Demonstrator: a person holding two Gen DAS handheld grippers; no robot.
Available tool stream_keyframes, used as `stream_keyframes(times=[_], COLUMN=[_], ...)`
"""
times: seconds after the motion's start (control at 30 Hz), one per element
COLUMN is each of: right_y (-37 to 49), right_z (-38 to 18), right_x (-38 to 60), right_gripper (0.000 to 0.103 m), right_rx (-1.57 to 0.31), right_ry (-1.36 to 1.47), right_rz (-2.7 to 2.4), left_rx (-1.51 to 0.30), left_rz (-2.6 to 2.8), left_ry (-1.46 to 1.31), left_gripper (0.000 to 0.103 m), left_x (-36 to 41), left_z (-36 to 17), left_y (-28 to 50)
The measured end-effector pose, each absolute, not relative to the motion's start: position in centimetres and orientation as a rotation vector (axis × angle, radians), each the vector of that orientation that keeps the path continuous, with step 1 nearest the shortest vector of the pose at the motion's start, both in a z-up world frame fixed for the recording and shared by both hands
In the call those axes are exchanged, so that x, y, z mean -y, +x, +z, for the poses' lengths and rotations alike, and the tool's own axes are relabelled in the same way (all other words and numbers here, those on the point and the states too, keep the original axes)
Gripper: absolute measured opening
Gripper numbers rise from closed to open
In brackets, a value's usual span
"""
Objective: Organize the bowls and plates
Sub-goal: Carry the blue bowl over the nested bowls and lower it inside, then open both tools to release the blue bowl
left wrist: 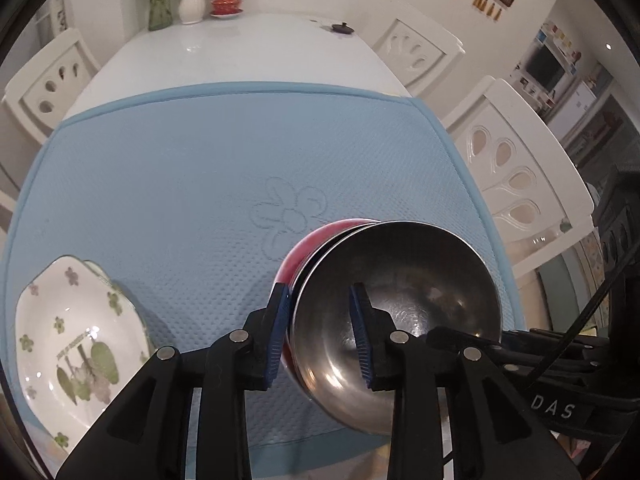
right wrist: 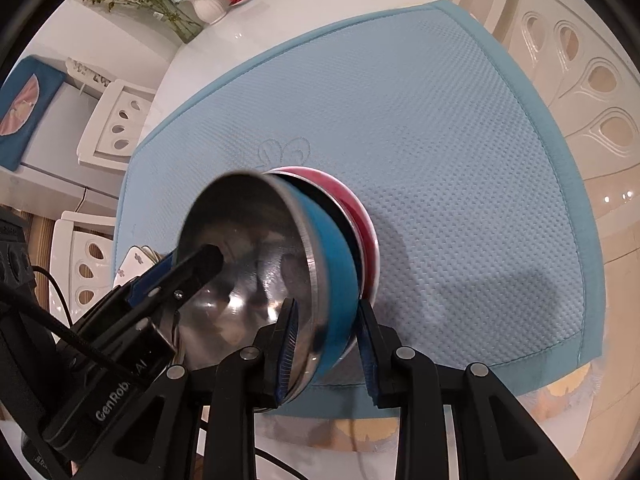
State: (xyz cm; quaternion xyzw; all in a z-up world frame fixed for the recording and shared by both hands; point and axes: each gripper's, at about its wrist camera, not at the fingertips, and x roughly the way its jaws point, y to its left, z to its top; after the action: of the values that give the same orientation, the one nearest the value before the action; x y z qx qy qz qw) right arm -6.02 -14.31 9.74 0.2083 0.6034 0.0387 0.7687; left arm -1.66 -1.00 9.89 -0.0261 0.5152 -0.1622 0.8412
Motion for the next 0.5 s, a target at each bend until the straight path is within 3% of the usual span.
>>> stream_keyframes(times=[0.5], right_y=[-7.7], right_z=[12.9], right_x=[13.8], right_gripper=[0.028], right_rx=[-1.264], right_ry=[0.435], right_rz=[0.105], left_rx=[-1.076], left_rz=[-0.323], left_ry=[-0.113], left_gripper=[0.028], left_x=[-1.7], left_z=[11.2], left_y=[-4.6])
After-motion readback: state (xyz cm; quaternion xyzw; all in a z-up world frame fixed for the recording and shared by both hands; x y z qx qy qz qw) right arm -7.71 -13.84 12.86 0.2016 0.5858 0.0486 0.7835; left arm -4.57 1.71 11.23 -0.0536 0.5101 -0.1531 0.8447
